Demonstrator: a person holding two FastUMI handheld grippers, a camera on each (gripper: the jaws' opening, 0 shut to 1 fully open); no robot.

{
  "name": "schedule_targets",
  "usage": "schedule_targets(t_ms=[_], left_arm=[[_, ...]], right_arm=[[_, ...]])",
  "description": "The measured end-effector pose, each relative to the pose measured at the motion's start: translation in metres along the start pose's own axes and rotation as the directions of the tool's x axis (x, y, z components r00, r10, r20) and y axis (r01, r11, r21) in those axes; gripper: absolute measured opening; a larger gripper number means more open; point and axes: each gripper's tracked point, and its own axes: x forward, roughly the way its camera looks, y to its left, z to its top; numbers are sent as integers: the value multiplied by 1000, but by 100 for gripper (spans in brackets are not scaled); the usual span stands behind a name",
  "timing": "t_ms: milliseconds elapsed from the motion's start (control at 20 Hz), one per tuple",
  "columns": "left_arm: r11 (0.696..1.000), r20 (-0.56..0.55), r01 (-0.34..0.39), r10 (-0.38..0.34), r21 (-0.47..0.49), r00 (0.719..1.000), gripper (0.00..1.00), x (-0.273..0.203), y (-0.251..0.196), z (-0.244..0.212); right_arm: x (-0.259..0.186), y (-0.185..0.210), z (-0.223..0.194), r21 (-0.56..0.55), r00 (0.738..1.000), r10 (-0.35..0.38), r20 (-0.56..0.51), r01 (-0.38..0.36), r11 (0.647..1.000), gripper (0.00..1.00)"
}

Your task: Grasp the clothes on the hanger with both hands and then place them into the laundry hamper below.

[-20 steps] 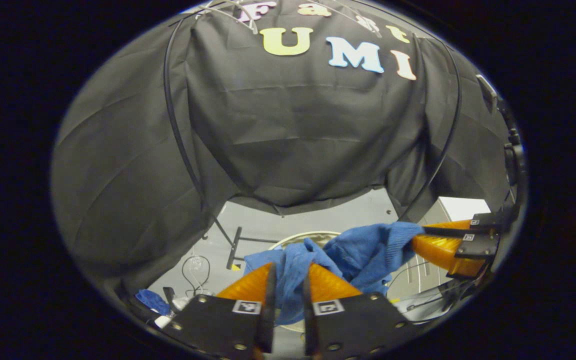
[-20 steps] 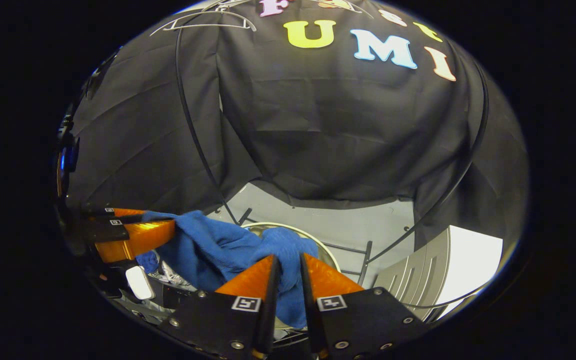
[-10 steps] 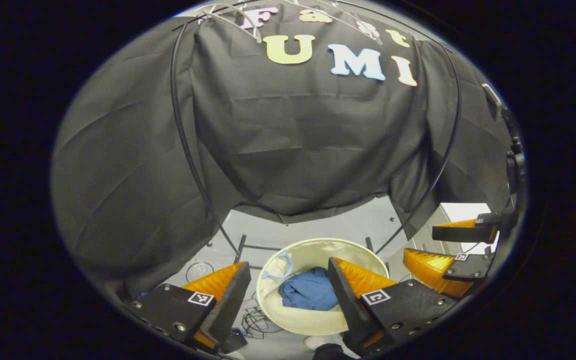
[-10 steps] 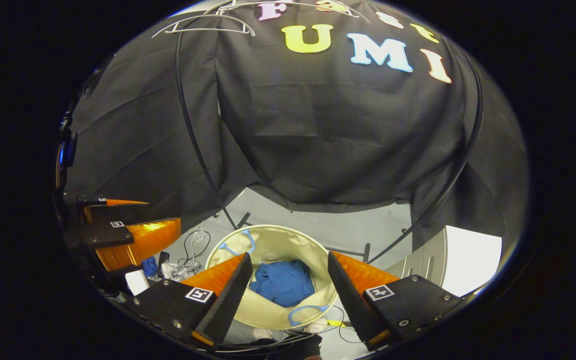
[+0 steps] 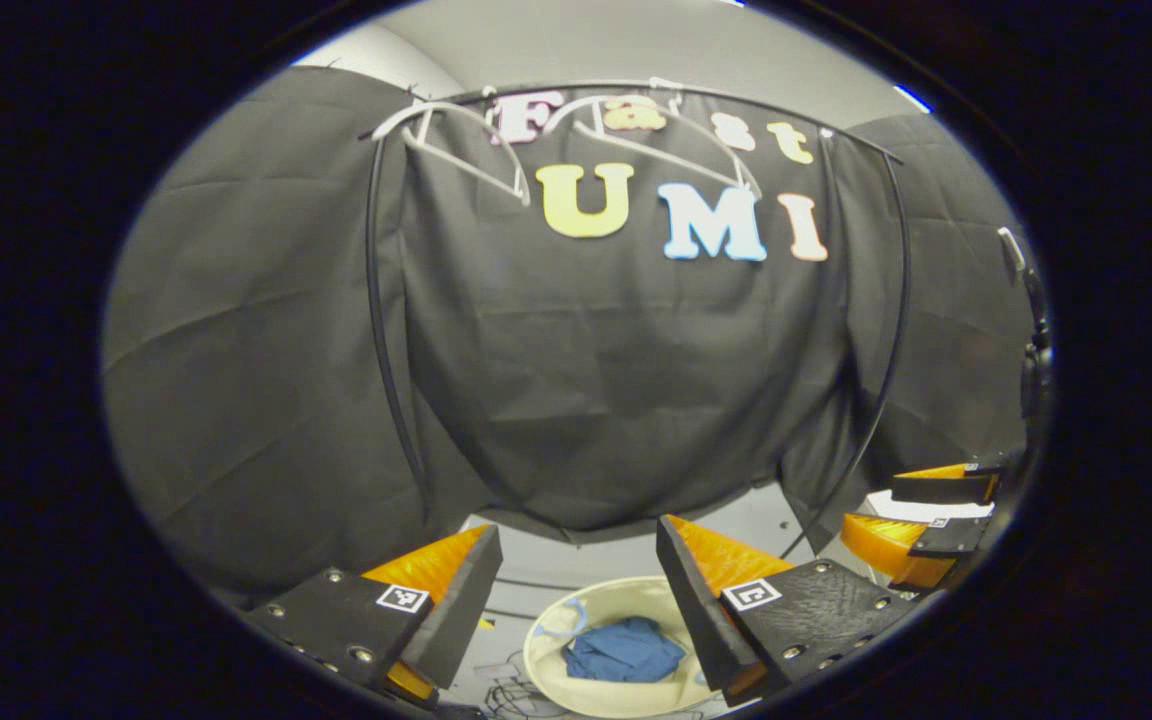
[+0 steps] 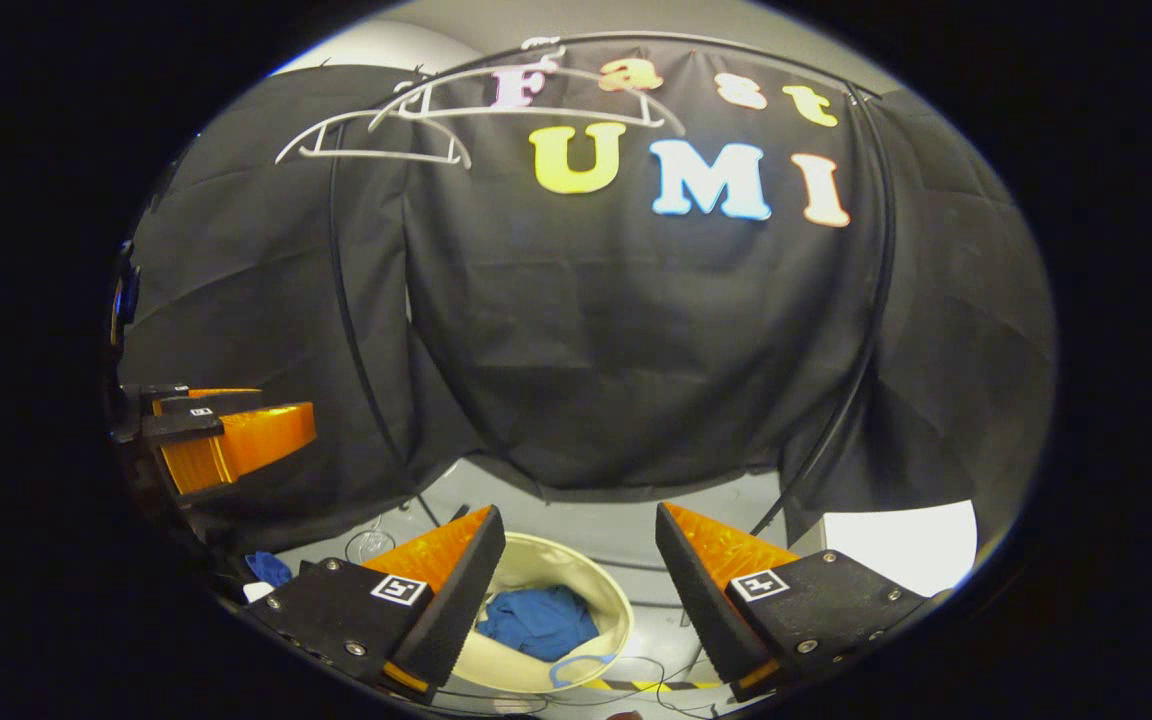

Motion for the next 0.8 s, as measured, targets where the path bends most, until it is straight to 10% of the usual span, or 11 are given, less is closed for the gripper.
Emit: schedule_targets(t_ms=[800], left_arm=[[998, 403, 28, -45, 48, 914, 90, -162, -57, 176]], right_arm=[[-199, -97, 146, 30, 879, -170, 445, 176, 984, 92]])
